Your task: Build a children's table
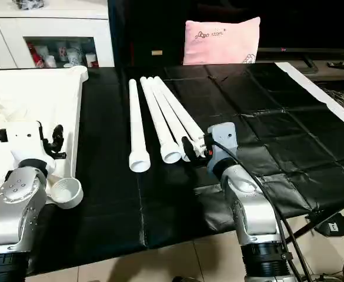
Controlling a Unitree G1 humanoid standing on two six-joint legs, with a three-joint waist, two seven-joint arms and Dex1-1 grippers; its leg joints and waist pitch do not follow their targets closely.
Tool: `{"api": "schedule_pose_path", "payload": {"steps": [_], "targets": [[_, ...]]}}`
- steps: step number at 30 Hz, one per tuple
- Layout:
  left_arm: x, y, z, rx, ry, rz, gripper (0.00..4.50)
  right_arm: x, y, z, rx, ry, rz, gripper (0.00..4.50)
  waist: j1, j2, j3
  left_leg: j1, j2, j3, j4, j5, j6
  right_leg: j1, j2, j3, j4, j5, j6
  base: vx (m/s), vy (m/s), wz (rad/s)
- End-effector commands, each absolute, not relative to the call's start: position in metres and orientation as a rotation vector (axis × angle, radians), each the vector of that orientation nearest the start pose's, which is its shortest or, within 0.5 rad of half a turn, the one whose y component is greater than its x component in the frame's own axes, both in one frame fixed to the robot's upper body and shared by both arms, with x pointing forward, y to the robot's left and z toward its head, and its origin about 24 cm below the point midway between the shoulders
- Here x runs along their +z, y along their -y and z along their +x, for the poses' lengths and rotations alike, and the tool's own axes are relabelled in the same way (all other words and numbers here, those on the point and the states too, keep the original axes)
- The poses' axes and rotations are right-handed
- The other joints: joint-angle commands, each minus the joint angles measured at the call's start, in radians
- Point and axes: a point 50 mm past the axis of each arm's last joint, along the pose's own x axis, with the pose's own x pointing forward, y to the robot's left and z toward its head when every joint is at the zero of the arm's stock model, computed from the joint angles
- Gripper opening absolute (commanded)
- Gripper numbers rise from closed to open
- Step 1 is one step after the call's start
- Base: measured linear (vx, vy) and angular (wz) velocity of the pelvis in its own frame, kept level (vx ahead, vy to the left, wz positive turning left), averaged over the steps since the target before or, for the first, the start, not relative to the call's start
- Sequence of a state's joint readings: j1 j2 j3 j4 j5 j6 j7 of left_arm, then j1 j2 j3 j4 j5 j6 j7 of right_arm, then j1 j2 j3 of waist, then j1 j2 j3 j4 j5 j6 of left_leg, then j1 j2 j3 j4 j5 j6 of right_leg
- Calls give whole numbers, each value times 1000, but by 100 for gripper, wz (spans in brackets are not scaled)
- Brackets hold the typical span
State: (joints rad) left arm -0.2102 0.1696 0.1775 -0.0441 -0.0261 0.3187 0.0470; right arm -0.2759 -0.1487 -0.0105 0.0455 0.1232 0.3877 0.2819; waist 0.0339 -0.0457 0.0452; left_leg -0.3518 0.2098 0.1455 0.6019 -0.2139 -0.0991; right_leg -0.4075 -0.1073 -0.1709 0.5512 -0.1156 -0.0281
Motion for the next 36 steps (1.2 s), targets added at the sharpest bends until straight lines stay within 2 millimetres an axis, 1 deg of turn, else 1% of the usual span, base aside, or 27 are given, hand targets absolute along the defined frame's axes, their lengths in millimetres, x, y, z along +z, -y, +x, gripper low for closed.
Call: {"api": "schedule_pose_path", "payload": {"steps": [1, 21, 22, 23, 24, 25, 26, 27, 28, 29, 30, 31, 32, 33, 34, 35, 36], "targets": [[87, -212, 291, 192, -52, 106, 231, 71, 150, 302, 327, -176, -10, 450, -1, 5, -58, -6, 13, 2, -76, -256, 27, 49, -42, 46, -83, -524, 41, 0, 0, 0], [87, -212, 291, 192, -52, 106, 231, 71, 150, 302, 327, -176, -10, 450, -1, 5, -58, -7, 14, 2, -77, -250, 28, 50, -42, 48, -81, -513, 36, 0, 0, 0], [95, -203, 304, -30, -153, 113, 231, 86, 182, 281, -120, -133, -76, 450, 18, 264, -43, 19, 3, -17, -75, -295, -22, 31, -45, 61, -49, -482, 4, 0, 0, 0], [99, -200, 300, -56, -132, 127, 231, 88, 181, 279, -91, -110, -37, 450, -2, 126, -48, 30, 7, 8, -73, -296, -3, 23, -23, 62, -127, -427, 12, 0, 0, 0], [102, -197, 298, -77, -117, 139, 231, 89, 180, 277, -76, -89, -13, 450, 2, 102, -53, 3, 9, -22, -82, -290, -19, 60, -22, 57, -60, -349, -60, 0, 0, 0], [103, -195, 296, -92, -108, 143, 231, 90, 180, 276, -60, -80, 10, 450, 3, 75, -62, -2, -3, -5, -76, -260, 14, 65, -20, 65, -54, -367, -60, 0, 0, 0], [104, -194, 295, -100, -103, 144, 231, 90, 179, 275, -52, -77, 23, 450, 5, 83, -58, -4, -7, -2, -76, -238, 34, 60, -23, 71, -54, -389, -72, 0, 0, 0], [103, -195, 294, -100, -107, 141, 231, 90, 177, 274, -34, -68, 44, 450, 2, 97, -52, -6, -15, 8, -76, -232, 62, 55, -26, 73, -66, -470, -67, 0, 0, 0], [103, -196, 294, -97, -108, 138, 231, 90, 176, 274, -31, -63, 54, 450, -4, 110, -53, -11, -16, 6, -74, -223, 73, 56, -29, 72, -69, -522, -44, 0, 0, 0], [102, -196, 295, -96, -109, 136, 231, 90, 175, 274, -30, -60, 59, 450, -8, 117, -53, -10, -16, 7, -72, -223, 75, 51, -29, 70, -73, -538, -32, 0, 0, 0], [102, -197, 295, -91, -111, 135, 231, 91, 173, 273, -12, -46, 85, 450, -17, 116, -55, -14, -18, 4, -71, -227, 73, 54, -27, 66, -79, -559, -6, 0, 0, 0], [102, -197, 295, -88, -113, 135, 231, 92, 171, 272, 3, -35, 105, 450, -24, 121, -58, -18, -16, 0, -71, -221, 69, 56, -27, 65, -77, -541, 3, 0, 0, 0], [103, -197, 295, -88, -110, 131, 231, 94, 170, 272, 14, -28, 101, 450, -29, 122, -59, -17, -15, -1, -71, -221, 70, 55, -26, 66, -78, -531, 4, 0, 0, 0], [104, -198, 295, -93, -112, 126, 231, 96, 167, 271, 24, -26, 92, 450, -39, 98, -61, -22, -14, -2, -71, -219, 74, 58, -24, 65, -77, -518, 5, 0, 0, 0], [105, -199, 295, -94, -114, 122, 231, 99, 164, 271, 40, -19, 78, 450, -39, 104, -60, -22, -15, -1, -71, -209, 74, 58, -25, 67, -74, -516, -1, 0, 0, 0], [105, -201, 294, -92, -116, 114, 231, 104, 160, 272, 70, -1, 44, 450, -41, 93, -60, -24, -14, -1, -70, -205, 75, 58, -26, 67, -73, -520, 0, 0, 0, 0], [105, -201, 293, -90, -116, 110, 231, 106, 158, 272, 85, 9, 29, 450, -39, 98, -61, -21, -13, -1, -70, -195, 76, 57, -27, 69, -69, -520, -2, 0, 0, 0]]}}
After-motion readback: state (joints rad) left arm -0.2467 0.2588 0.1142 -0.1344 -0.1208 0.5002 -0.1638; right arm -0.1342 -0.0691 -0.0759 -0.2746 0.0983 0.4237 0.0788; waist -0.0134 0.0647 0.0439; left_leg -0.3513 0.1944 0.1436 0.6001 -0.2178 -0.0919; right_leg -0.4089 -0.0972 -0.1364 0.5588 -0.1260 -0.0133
